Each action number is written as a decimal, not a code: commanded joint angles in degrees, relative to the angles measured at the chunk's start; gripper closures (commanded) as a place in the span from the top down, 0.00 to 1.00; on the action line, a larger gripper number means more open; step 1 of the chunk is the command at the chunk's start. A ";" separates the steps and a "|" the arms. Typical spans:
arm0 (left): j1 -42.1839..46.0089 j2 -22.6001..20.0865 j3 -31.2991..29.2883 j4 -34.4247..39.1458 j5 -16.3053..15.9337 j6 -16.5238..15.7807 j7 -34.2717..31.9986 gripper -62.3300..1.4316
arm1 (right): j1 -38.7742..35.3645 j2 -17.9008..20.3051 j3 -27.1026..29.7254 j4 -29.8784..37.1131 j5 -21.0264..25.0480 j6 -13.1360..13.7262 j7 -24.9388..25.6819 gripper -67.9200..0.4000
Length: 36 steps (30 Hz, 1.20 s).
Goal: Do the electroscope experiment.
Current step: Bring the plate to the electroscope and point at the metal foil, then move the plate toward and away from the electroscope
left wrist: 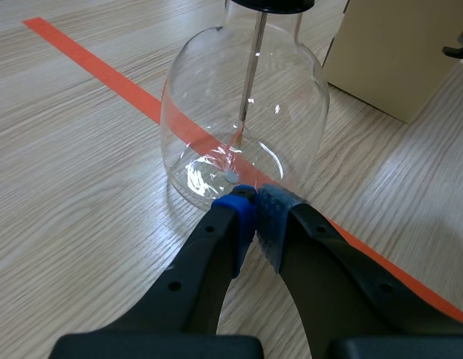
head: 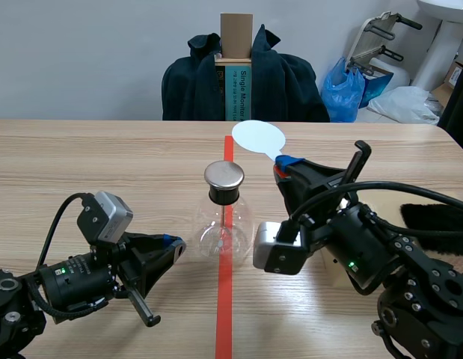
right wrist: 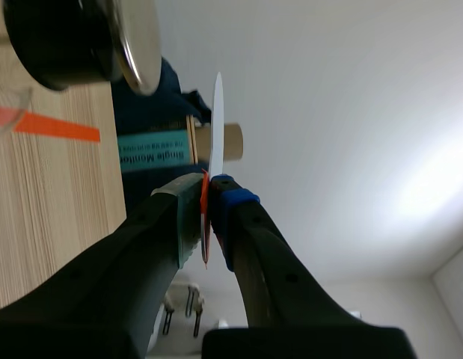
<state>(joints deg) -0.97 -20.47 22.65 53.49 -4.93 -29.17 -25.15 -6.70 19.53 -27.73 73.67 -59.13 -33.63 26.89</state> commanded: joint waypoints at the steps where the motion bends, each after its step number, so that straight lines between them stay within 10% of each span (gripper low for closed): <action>1: -0.96 0.13 -0.17 0.81 -0.55 -0.09 -0.74 0.09 | 0.63 0.57 0.59 1.60 0.33 -0.59 1.99 0.02; 15: -0.96 0.13 -0.17 0.81 -0.55 0.04 -0.76 0.09 | -0.31 0.94 0.59 1.60 0.33 -0.57 11.69 0.02; 36: -0.96 0.13 -0.17 0.81 -0.55 0.04 -0.76 0.09 | -0.31 0.94 0.59 1.60 0.35 0.72 9.94 0.02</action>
<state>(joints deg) -0.97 -20.47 22.65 53.49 -4.93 -29.04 -25.15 -7.53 19.70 -27.73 73.78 -59.18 -32.18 37.15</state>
